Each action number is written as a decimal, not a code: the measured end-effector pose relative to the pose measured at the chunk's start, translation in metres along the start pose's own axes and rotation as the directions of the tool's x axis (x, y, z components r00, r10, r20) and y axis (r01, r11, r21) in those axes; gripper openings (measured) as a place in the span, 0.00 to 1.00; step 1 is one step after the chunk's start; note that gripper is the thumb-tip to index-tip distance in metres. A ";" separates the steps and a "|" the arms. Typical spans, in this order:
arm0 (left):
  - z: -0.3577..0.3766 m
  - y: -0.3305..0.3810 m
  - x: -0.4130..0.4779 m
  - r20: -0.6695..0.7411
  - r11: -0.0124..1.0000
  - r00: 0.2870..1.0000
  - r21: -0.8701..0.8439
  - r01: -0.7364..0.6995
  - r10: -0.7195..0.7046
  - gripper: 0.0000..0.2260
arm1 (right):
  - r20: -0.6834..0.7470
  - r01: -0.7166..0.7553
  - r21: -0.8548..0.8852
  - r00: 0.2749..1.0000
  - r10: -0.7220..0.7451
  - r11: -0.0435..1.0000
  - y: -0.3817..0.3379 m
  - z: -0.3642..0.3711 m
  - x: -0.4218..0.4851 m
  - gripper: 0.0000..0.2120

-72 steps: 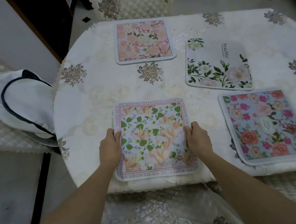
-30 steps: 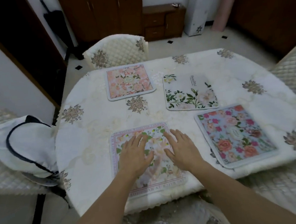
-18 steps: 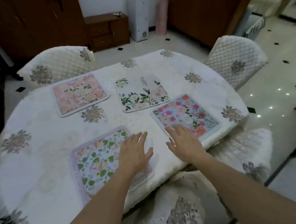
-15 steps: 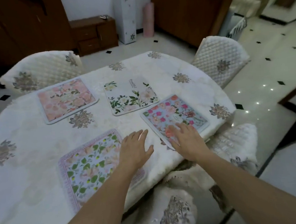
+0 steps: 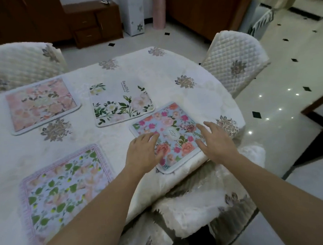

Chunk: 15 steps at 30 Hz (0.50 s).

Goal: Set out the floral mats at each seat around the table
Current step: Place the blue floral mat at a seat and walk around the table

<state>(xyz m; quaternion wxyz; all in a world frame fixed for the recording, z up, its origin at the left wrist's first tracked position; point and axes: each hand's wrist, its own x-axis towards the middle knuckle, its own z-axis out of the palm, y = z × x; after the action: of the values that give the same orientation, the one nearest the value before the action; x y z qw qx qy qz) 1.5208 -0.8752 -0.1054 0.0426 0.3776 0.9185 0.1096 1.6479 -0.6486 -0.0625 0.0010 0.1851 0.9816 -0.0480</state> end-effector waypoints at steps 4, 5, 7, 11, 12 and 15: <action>0.016 0.010 0.025 0.030 0.992 0.992 0.033 0.122 -0.123 0.28 | 0.016 0.095 0.024 0.995 -0.095 0.995 0.046 0.015 0.046 0.26; 0.020 0.014 0.031 0.036 0.987 0.987 0.040 0.154 -0.155 0.28 | 0.035 0.110 0.029 0.993 -0.111 0.994 0.056 0.019 0.058 0.26; 0.025 0.019 0.042 0.048 0.972 0.971 0.053 0.231 -0.233 0.27 | 0.081 0.148 0.050 0.985 -0.152 0.988 0.074 0.024 0.081 0.27; 0.033 0.027 0.054 0.058 0.916 0.915 0.064 0.397 -0.400 0.27 | 0.117 0.265 0.076 0.955 -0.273 0.961 0.096 0.034 0.121 0.27; 0.034 0.029 0.054 0.053 0.898 0.897 0.058 0.436 -0.438 0.27 | 0.125 0.290 0.078 0.946 -0.298 0.954 0.099 0.035 0.130 0.27; 0.037 0.032 0.049 0.019 0.858 0.858 0.052 0.512 -0.513 0.26 | 0.144 0.347 0.075 0.924 -0.355 0.935 0.104 0.039 0.152 0.27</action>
<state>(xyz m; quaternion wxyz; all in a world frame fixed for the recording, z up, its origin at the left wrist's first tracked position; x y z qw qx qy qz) 1.5139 -0.8126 -0.1335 0.0762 0.1225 0.9872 0.0677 1.5436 -0.5005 -0.1145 0.0643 0.0021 0.9943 -0.0850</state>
